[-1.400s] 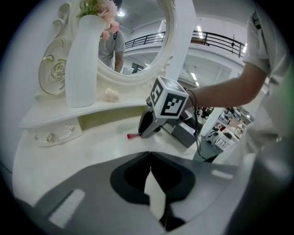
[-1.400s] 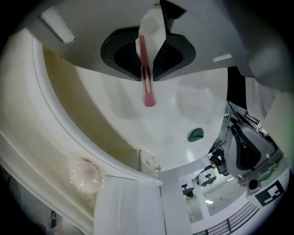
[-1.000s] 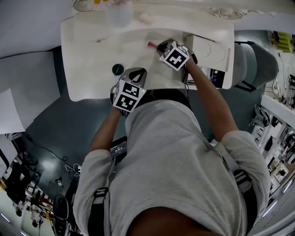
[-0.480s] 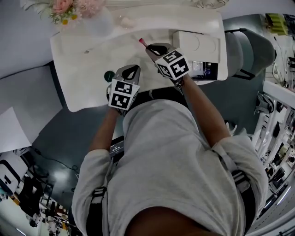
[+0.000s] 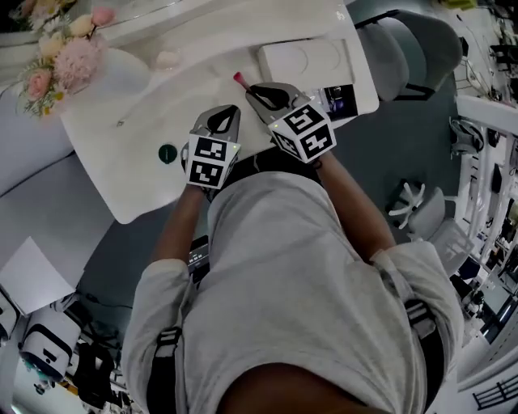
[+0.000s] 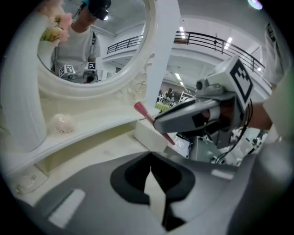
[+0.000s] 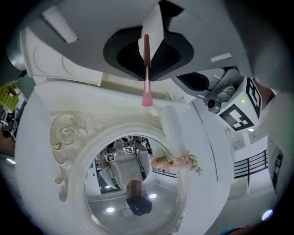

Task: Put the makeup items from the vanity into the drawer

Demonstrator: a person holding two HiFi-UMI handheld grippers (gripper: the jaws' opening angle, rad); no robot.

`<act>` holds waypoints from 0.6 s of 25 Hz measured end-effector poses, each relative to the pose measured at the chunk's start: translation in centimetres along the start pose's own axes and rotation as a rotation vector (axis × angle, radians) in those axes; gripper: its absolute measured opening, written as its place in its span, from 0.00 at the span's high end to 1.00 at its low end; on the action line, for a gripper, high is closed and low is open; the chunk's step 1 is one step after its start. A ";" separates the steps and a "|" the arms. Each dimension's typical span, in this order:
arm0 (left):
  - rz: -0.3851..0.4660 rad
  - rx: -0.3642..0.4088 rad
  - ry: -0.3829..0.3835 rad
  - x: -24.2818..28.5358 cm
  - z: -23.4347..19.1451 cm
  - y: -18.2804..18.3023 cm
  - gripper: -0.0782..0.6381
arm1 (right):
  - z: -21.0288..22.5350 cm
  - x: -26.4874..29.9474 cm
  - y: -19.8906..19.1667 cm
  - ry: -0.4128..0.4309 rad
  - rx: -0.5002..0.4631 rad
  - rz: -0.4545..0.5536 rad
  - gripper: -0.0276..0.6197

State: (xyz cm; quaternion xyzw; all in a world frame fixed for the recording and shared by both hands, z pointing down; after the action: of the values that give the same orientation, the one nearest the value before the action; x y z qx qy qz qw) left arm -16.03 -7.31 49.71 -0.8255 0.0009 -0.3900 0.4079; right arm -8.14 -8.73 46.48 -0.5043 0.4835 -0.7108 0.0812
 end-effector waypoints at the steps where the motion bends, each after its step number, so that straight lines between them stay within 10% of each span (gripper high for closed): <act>1: -0.007 0.017 -0.018 0.4 0.7 0.2 0.89 | 0.3 -0.7 -0.3 -0.020 0.010 0.001 0.89; 10: -0.071 0.078 -0.101 5.7 6.3 1.0 0.89 | 5.1 -6.5 -5.7 -0.086 0.085 -0.053 0.89; 15: -0.104 0.108 -0.116 7.8 8.6 0.5 0.89 | 6.7 -9.1 -9.0 -0.098 -0.071 -0.138 0.89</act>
State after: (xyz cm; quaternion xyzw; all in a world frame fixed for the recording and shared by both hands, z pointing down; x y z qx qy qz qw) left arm -4.92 -4.39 51.25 -0.8225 -0.0863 -0.3617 0.4303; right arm 4.89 -2.61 47.75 -0.5731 0.4681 -0.6715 0.0379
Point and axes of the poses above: the fingertips, and each gripper's own axes: x forward along the fingers, z to its right, y out of its top, the point moved 4 cm from there along -x, backward along the fingers, and after that the axes turned 12 degrees about -x, right-handed, at the moved point
